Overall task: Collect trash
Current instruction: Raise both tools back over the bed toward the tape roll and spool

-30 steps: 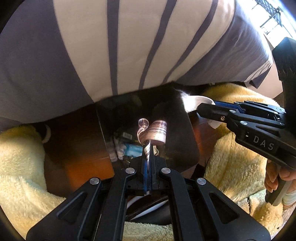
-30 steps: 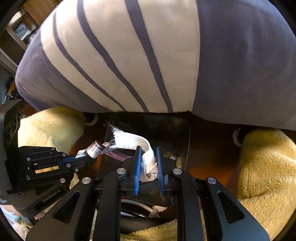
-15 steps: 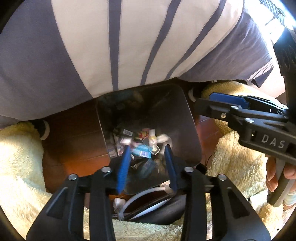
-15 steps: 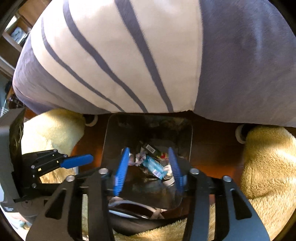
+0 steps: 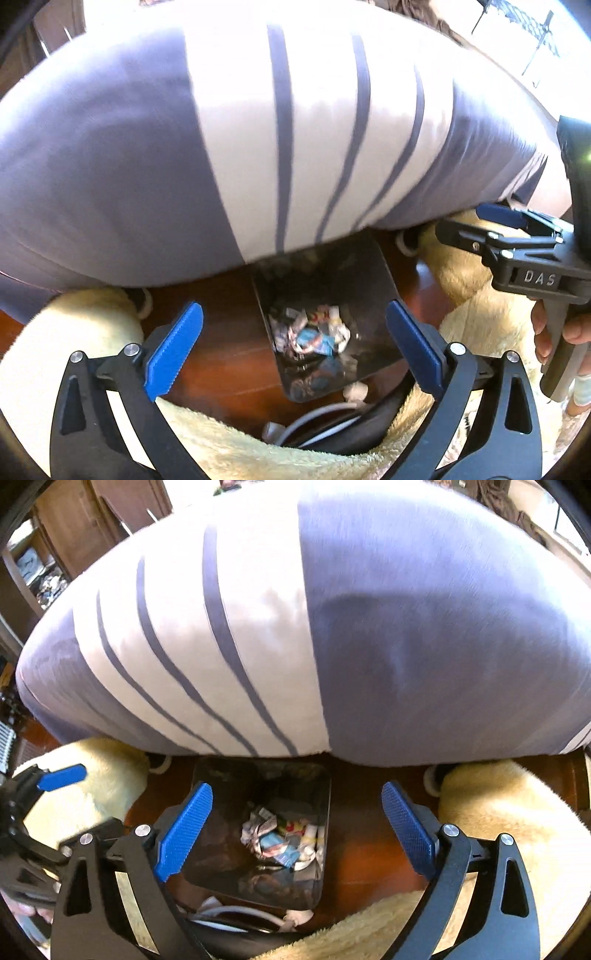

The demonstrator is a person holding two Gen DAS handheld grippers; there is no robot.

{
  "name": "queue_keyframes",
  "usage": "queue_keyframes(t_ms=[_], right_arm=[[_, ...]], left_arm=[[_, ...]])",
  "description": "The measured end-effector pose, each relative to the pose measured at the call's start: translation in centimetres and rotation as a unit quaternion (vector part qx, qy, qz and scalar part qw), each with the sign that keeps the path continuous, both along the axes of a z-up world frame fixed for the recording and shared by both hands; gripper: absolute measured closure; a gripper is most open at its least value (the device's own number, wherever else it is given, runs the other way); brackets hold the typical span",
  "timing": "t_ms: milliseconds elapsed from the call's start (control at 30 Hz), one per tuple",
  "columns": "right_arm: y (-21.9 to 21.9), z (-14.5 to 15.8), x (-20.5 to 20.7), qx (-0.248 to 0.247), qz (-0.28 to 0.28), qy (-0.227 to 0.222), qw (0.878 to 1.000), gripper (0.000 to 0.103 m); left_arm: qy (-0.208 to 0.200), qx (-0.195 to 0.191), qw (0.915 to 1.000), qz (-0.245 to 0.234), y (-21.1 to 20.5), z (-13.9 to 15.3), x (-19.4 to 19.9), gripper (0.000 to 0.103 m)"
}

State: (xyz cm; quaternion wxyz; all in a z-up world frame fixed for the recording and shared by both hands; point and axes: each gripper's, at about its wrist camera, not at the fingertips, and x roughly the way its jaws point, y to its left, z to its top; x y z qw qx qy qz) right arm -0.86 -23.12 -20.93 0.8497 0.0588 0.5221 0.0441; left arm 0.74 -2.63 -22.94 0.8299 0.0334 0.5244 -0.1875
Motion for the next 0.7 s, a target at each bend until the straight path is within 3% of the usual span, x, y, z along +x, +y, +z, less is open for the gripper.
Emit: queue_keyframes(t_ms=[233, 400, 700], right_arm=[[0.2, 4.4, -0.2, -0.009, 0.008, -0.066, 0.998, 0.009], [-0.2, 7.2, 0.8, 0.022, 0.004, -0.111, 0.994, 0.009], [0.2, 11.3, 4.2, -0.010, 0.024, -0.155, 0.988, 0.009]], left_arm=[[-0.061, -0.011, 0.9977, 0.028, 2.1, 5.1, 0.7, 0.008], [-0.096, -0.002, 0.9945, 0.042, 3.3, 7.8, 2.3, 0.008], [-0.134, 0.014, 0.9891, 0.059, 4.5, 11.1, 6.0, 0.008]])
